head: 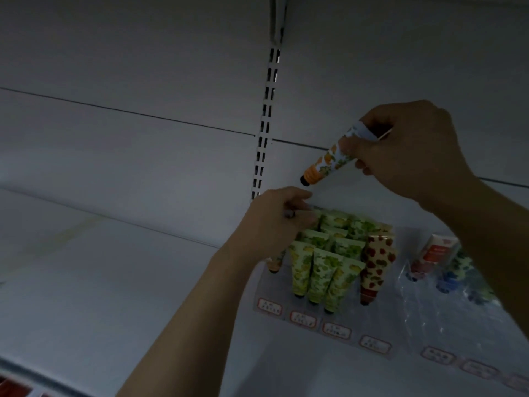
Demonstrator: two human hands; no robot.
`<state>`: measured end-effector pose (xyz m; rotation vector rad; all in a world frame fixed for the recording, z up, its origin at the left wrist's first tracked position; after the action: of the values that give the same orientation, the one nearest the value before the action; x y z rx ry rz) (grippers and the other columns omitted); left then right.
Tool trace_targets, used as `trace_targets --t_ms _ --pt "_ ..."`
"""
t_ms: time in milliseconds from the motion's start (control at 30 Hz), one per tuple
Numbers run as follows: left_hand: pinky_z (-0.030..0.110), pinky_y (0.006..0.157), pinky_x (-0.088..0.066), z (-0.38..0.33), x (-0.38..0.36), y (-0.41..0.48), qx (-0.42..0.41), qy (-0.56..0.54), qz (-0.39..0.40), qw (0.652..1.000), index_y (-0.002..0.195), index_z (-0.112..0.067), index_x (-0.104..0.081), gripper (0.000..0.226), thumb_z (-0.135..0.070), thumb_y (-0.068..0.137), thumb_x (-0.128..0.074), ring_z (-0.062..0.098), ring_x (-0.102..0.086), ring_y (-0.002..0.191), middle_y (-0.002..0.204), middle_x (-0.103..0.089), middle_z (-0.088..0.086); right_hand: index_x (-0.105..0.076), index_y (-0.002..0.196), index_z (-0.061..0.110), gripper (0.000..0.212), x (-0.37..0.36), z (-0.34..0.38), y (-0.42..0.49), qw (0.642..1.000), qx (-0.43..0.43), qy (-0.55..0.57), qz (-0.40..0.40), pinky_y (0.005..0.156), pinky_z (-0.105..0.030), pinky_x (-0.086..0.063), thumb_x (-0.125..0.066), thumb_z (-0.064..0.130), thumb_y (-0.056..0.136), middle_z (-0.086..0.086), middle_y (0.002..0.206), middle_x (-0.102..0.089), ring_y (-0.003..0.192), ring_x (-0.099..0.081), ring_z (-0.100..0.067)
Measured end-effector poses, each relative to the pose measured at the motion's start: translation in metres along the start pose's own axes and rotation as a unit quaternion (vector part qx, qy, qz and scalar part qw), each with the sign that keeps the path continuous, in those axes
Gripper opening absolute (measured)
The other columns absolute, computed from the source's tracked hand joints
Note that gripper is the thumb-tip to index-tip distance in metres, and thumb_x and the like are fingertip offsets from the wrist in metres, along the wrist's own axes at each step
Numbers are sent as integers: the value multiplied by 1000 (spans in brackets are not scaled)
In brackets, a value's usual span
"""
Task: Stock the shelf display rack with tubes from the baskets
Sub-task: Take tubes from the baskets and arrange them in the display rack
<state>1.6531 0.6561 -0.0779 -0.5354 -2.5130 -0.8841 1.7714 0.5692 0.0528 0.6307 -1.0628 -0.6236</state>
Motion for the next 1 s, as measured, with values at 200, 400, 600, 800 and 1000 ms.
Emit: trace_targets --t_ms 200,400,600,800,1000 --pt "7 67 -42 16 19 -5 9 63 47 997 109 -22 -66 18 -29 95 -56 5 -57 89 101 -64 -10 -74 89 11 16 -15 21 -3 994 28 -56 89 70 -38 -56 -72 25 82 -6 76 -68 70 -66 -24" --pt "28 63 -44 11 8 -9 23 38 73 996 97 -15 -58 23 -32 86 -67 18 -59 80 91 -62 3 -73 88 14 13 -19 17 -1 995 12 -50 84 68 -33 -54 -71 25 83 -2 74 -66 71 -65 -21" --pt "23 79 -39 11 2 -8 24 36 97 994 107 -22 -57 17 -34 96 -52 15 -52 95 107 -53 -2 -65 91 10 16 -4 10 5 991 33 -100 78 55 -24 -40 -62 25 89 -4 80 -60 62 -50 -11" --pt "23 73 -46 -2 4 2 -27 146 -3 989 95 -24 -65 10 -26 94 -55 10 -53 81 93 -61 -4 -68 87 11 12 -5 13 6 977 81 -112 160 57 -16 -44 -64 22 84 -4 79 -66 64 -58 -12" --pt "21 75 -48 -14 -8 9 -28 185 30 982 106 -26 -71 23 -23 95 -51 11 -60 86 101 -69 -4 -56 76 3 26 -17 -9 3 963 60 -137 226 64 -32 -38 -50 24 90 -8 76 -58 74 -55 -25"
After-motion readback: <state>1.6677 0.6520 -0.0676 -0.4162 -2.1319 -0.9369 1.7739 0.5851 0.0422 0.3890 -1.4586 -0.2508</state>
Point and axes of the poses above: each hand's wrist, its own y-axis towards the middle knuckle, its own x-axis out of the back of the hand, z = x × y, the point moved 7 cm from there along y, towards the middle knuckle
